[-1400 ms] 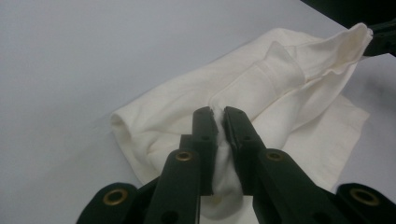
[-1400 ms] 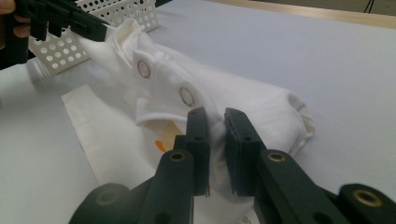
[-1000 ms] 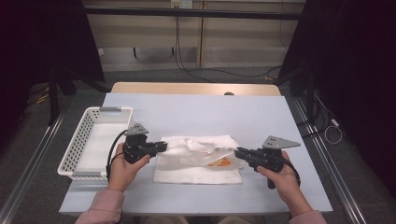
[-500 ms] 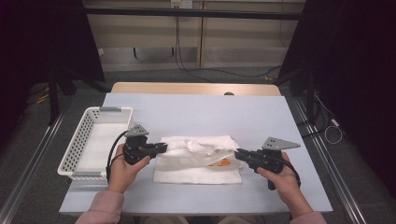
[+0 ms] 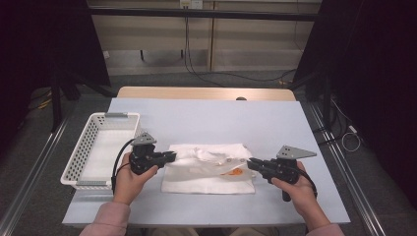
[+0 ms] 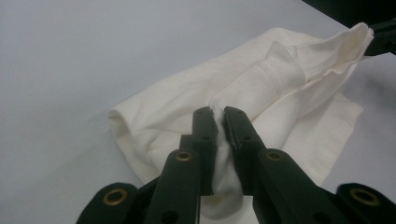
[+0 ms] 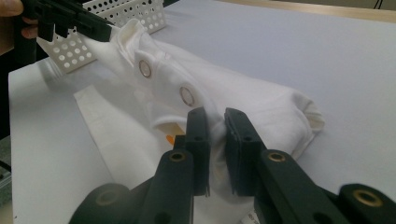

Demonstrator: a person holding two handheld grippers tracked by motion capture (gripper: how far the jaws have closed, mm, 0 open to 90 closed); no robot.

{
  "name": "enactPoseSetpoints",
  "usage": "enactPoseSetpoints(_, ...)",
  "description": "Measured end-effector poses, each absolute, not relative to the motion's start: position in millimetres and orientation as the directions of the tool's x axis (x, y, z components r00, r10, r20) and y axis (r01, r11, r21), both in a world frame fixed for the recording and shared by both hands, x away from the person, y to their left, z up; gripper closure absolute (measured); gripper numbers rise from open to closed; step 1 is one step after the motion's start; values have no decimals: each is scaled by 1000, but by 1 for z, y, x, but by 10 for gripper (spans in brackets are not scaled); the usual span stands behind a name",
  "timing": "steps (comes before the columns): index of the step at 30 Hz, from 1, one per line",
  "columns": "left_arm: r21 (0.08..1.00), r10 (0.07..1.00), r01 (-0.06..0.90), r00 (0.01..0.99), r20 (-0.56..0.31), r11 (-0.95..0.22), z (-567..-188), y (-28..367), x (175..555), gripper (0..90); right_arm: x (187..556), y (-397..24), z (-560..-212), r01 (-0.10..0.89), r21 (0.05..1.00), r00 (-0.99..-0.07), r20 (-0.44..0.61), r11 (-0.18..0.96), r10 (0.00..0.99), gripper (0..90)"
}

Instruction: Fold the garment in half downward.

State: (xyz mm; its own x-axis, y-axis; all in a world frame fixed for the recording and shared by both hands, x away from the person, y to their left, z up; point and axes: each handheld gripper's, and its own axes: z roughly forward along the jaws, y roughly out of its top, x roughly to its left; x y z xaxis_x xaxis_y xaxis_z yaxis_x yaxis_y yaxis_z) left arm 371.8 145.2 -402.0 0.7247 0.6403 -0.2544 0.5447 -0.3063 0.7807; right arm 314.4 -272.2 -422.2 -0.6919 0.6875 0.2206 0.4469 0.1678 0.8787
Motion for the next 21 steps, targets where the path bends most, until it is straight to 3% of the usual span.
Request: enactPoseSetpoints(21, 778, 635, 542, 731, -249, -318, -403, 148, 367, 835, 308, -271, -424, 453, 876, -699, 233, 167, 676, 809)
